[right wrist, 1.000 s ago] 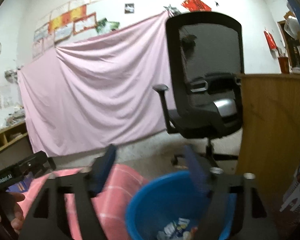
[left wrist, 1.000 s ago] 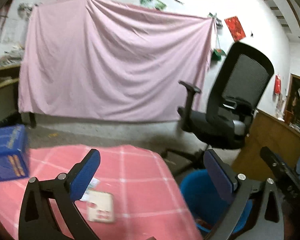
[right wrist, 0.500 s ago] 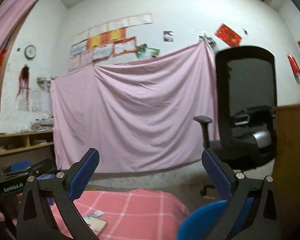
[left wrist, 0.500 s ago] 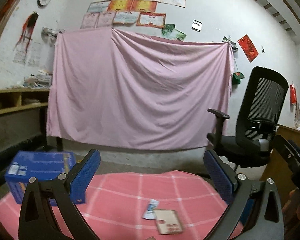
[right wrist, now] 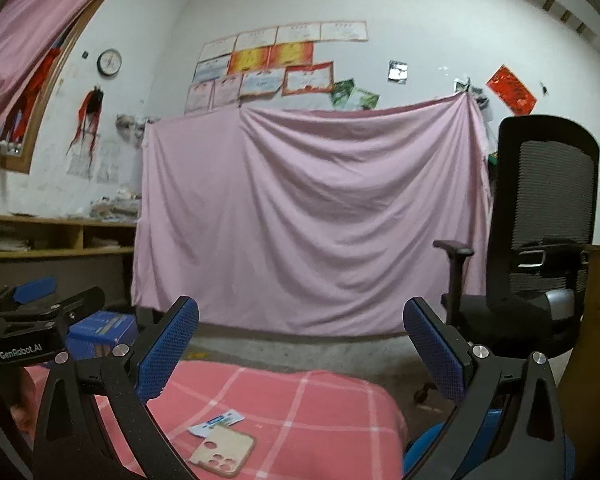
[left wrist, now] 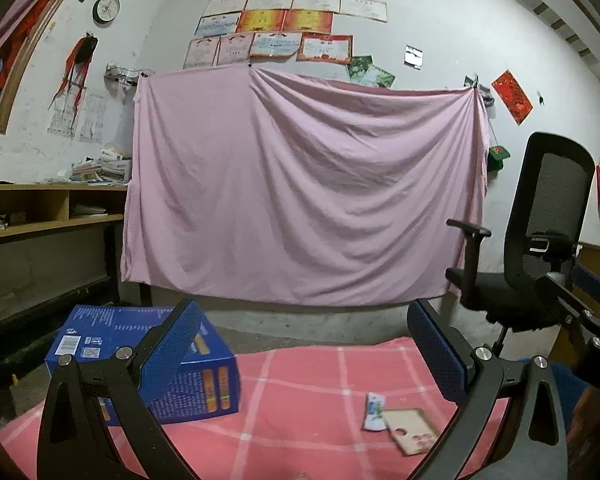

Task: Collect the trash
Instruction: 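Move both tools back over the table toward the sachet and phone case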

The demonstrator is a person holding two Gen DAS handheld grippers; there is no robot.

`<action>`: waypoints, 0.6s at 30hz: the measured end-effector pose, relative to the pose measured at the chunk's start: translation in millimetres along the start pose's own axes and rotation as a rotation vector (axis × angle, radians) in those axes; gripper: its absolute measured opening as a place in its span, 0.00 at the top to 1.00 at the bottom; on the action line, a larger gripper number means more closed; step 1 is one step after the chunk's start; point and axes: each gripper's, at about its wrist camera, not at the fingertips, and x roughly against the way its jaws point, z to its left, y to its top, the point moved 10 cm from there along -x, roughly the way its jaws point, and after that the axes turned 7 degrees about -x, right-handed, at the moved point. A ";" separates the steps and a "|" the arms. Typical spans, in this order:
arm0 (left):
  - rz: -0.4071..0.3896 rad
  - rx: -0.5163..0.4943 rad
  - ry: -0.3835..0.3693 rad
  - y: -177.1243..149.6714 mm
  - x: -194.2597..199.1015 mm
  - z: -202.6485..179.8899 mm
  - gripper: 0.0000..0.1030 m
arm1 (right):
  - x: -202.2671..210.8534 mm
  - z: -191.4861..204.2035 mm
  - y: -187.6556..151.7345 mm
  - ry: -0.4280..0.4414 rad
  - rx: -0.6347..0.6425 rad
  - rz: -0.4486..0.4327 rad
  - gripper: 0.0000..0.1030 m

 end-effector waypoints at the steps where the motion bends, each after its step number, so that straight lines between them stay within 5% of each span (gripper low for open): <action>1: 0.011 -0.004 0.000 -3.5 -1.7 1.9 0.02 | -1.9 2.8 -3.8 0.002 0.003 0.014 0.00; 8: 0.132 -0.020 -0.016 -29.8 -19.8 11.5 0.02 | -26.8 16.4 -38.3 0.016 0.006 0.202 0.00; 14: 0.307 0.028 -0.120 -57.9 -37.6 6.1 0.02 | -49.0 13.4 -77.3 -0.014 -0.004 0.432 0.01; 18: 0.381 0.040 -0.154 -67.4 -43.8 0.6 0.02 | -54.3 11.0 -101.4 0.013 -0.057 0.569 0.17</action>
